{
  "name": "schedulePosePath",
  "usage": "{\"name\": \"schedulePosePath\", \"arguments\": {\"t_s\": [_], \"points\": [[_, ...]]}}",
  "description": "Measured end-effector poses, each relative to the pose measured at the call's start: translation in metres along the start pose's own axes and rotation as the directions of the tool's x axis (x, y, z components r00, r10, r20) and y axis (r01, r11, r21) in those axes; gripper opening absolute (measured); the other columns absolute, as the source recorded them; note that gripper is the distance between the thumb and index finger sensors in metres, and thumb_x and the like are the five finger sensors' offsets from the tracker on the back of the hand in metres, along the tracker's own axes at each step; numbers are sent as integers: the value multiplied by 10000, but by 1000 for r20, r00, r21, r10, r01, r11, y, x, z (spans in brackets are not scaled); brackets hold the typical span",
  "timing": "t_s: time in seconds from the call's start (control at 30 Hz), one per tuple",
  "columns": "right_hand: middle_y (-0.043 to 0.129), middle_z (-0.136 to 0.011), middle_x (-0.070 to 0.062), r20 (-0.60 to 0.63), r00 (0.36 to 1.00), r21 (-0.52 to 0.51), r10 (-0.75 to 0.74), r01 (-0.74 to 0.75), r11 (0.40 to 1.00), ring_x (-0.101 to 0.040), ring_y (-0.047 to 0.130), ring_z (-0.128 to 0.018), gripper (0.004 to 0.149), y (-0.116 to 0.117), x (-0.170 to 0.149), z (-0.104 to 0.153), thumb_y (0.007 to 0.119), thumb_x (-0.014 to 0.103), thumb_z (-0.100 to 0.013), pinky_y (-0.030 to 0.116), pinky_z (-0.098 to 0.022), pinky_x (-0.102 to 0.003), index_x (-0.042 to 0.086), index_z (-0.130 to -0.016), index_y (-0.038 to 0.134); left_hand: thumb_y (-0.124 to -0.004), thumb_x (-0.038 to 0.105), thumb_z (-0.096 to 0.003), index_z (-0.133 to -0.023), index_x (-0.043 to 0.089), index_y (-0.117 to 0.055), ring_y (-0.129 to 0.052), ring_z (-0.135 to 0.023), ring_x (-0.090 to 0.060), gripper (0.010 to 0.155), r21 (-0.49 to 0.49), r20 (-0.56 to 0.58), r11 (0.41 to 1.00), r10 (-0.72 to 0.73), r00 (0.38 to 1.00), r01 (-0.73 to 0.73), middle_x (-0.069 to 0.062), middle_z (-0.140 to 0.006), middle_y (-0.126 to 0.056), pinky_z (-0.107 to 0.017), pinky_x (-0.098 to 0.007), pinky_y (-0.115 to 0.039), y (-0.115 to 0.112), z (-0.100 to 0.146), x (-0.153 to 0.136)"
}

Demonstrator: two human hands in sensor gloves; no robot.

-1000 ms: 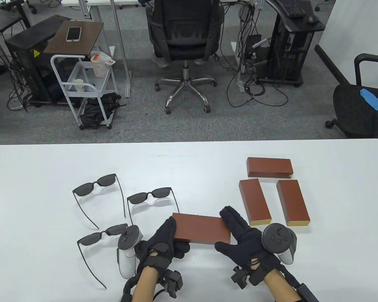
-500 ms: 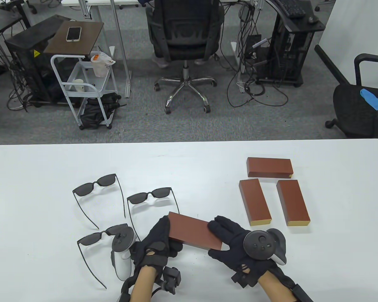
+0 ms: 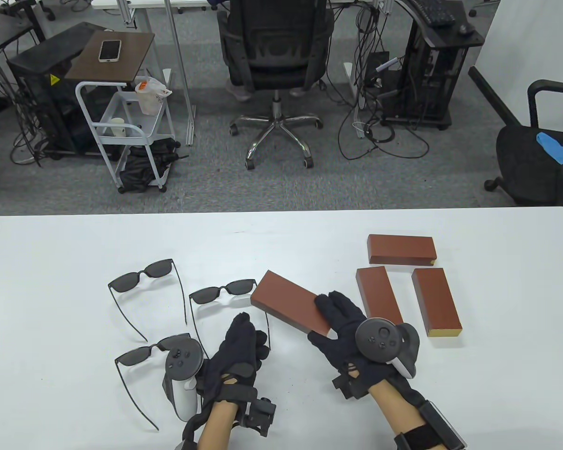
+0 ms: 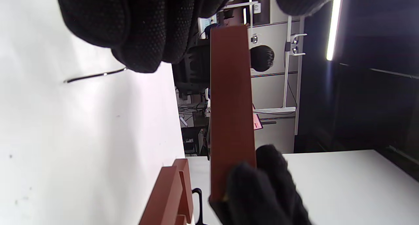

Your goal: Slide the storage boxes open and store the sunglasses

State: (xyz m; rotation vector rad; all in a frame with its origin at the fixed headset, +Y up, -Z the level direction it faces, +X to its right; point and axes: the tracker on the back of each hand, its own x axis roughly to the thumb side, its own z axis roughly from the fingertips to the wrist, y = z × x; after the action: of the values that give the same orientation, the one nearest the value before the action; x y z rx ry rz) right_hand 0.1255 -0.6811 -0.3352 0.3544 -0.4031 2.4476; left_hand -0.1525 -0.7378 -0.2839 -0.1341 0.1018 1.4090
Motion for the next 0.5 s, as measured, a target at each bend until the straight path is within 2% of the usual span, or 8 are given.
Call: {"name": "schedulePosePath", "arguments": {"t_s": [0.07, 0.13, 0.27, 0.5], "points": [[632, -965, -211, -71, 993, -19, 96, -98, 995, -473, 760, -797, 691, 6, 3, -16, 925, 486, -289, 731, -574, -526, 270, -891, 662, -604, 611, -502, -1109, 205, -523, -826, -848, -386, 734, 32, 28, 994, -109, 994, 108, -135, -1035, -724, -593, -560, -713, -2, 1, 5], [636, -963, -213, -91, 974, -30, 208, -211, 977, -473, 767, -792, 690, 15, 3, -34, 919, 494, -291, 737, -570, -523, 277, -892, 659, -617, 605, -495, -1105, 212, -542, -772, -898, -408, 730, 60, 57, 980, -192, 980, 189, -138, -1064, -692, -622, -579, -680, -3, 2, 10], [648, -958, -219, -149, 971, -28, 185, -191, 981, -479, 776, -783, 682, 36, 2, -57, 926, 488, -287, 743, -563, -529, 276, -884, 674, -645, 587, -486, -1099, 218, -572, -652, -987, -433, 720, 88, 89, 949, -312, 946, 304, -129, -1115, -621, -676, -608, -605, -1, 3, 16], [641, -962, -229, -194, 936, 30, 293, -293, 956, -489, 770, -785, 686, 68, 2, -89, 921, 481, -294, 740, -563, -533, 286, -896, 657, -679, 575, -476, -1096, 215, -583, -541, -1043, -450, 723, 108, 90, 864, -501, 861, 492, -125, -1142, -582, -717, -639, -509, -3, 1, 19]]}}
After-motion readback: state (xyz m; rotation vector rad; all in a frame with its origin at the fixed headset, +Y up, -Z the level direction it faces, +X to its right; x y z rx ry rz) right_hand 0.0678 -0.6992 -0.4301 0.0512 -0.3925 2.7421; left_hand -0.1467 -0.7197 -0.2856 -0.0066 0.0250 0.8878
